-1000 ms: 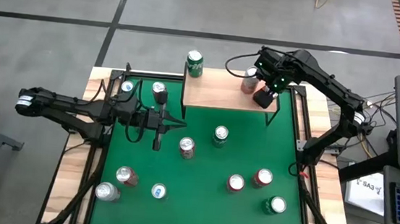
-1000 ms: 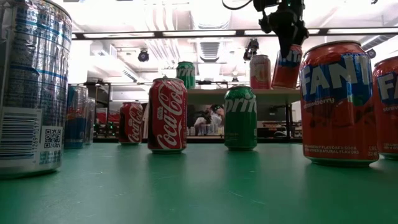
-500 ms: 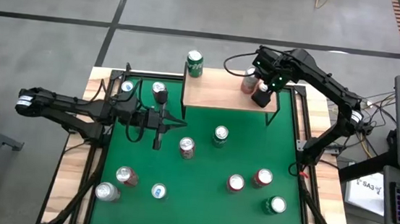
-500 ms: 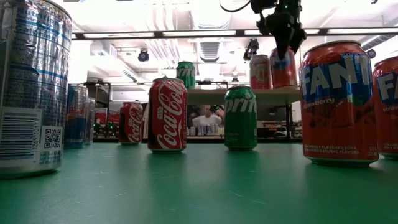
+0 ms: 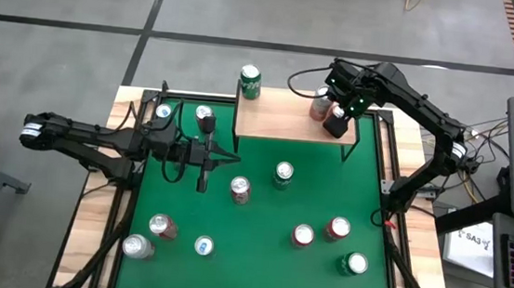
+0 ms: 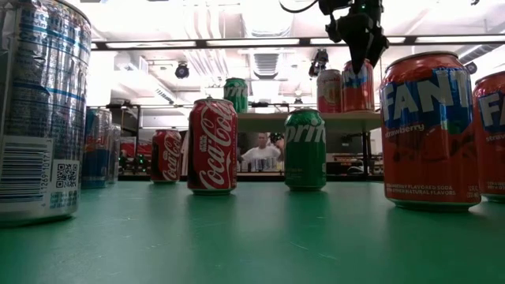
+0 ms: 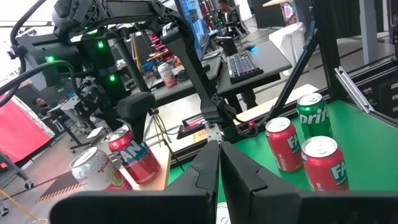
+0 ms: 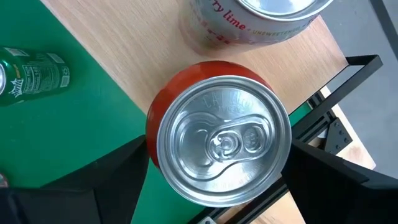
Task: Place canned beverage on shelf
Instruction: Put the top red soda can on the shelf
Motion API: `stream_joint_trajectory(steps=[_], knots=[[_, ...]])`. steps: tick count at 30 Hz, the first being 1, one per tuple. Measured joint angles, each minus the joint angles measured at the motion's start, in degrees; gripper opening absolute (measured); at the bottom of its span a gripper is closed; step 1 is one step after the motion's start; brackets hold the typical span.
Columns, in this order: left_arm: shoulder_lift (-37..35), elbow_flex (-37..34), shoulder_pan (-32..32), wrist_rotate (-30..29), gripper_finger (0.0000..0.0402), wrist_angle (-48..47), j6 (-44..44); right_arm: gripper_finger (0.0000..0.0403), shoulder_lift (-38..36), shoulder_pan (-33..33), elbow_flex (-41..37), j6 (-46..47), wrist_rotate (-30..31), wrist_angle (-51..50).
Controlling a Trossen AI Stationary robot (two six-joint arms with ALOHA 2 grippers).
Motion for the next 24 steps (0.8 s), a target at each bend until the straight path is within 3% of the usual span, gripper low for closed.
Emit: stream_joint_trajectory(steps=[14, 24], knots=[[0.00, 0.00, 0.00, 0.01, 0.0000, 0.02, -0.02, 0.0331, -1.60, 0.02, 0.67, 0.67, 3.14, -0.07], [0.01, 0.00, 0.00, 0.01, 0.0000, 0.00, -0.02, 0.0331, -1.93, 0.02, 11.62, 1.38, 2.85, 0.02]])
